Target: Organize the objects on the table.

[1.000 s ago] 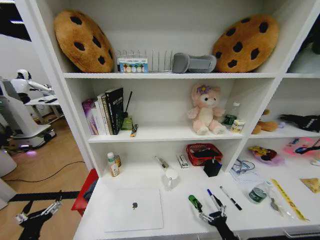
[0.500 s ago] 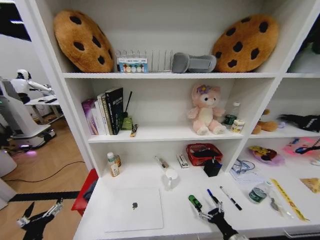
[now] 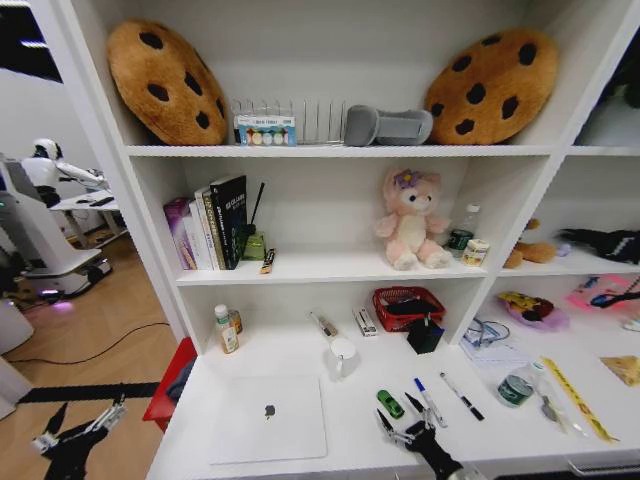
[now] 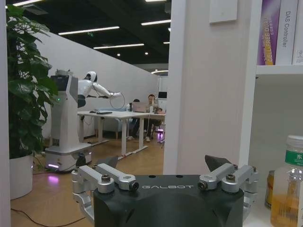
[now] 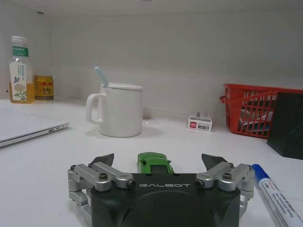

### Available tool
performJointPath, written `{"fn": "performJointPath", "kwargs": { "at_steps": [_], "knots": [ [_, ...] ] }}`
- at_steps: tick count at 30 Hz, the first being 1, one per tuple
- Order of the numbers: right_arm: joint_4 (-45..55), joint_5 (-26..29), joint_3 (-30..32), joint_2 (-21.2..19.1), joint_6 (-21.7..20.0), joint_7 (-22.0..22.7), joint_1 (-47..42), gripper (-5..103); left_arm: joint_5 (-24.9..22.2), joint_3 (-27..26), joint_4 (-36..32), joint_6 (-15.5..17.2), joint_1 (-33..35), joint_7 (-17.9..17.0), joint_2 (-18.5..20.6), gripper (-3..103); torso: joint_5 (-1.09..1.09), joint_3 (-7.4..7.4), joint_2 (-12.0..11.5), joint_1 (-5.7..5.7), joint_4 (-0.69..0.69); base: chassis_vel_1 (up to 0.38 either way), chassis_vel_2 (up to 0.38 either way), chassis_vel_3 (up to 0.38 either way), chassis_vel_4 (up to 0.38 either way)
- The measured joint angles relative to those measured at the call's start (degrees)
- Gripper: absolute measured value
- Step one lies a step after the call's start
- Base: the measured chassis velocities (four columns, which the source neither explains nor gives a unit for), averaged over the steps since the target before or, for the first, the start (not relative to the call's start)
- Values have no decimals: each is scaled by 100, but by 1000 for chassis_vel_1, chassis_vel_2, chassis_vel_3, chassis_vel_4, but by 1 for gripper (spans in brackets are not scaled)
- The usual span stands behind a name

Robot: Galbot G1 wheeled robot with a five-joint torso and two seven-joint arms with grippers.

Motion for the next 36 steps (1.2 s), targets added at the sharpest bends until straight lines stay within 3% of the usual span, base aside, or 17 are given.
{"fn": "performJointPath", "kwargs": {
  "at_steps": [3, 8, 10, 11, 14, 16, 17, 19, 23, 36],
  "knots": [
    [-47, 10, -27, -11, -16, 4, 31, 103, 18, 17, -26, 11, -1, -10, -19, 100, 0, 0, 0, 0, 0, 0, 0, 0, 0],
    [-93, 29, -49, -19, -87, 17, 68, 96, 44, 74, -35, 16, 4, -25, -66, 100, 0, 0, 1, 0, 0, 0, 0, 0, 0],
    [-93, 27, -53, -22, -91, 17, 67, 86, 49, 99, -41, 18, 7, -28, -84, 100, -1, 0, 1, 0, 0, 0, 0, 0, 0],
    [-93, 27, -53, -22, -91, 17, 67, 86, 49, 99, -41, 18, 7, -28, -84, 100, -1, 0, 1, 0, 0, 0, 0, 0, 0],
    [-83, 26, -42, -12, -97, 20, 54, 70, 49, 106, -66, 20, 8, -36, -87, 100, 0, 0, 0, 0, 0, 0, 0, 0, 0],
    [-81, 28, -38, -5, -98, 21, 48, 70, 46, 106, -72, 21, 8, -41, -80, 100, 0, 0, 0, 0, 0, 0, 0, 0, 0],
    [-77, 28, -30, 3, -98, 22, 39, 58, 43, 106, -88, 23, 10, -44, -65, 100, 0, 0, 1, 0, 0, 0, 0, 0, 0],
    [-73, 28, -24, 10, -99, 23, 32, 58, 40, 105, -100, 25, 12, -47, -57, 100, 0, 0, 0, 0, 0, 0, 0, 0, 0],
    [-51, 22, -8, 43, -100, 27, 13, 37, 36, 116, -140, 35, 20, -54, -38, 100, 0, 0, 1, 0, 0, 0, 0, 0, 0],
    [282, -7, 182, 68, -28, 23, -284, 36, 16, 133, -169, 23, 69, -53, 45, 100, 0, 0, 0, 1, 0, 0, 0, 0, 0]
  ]
}}
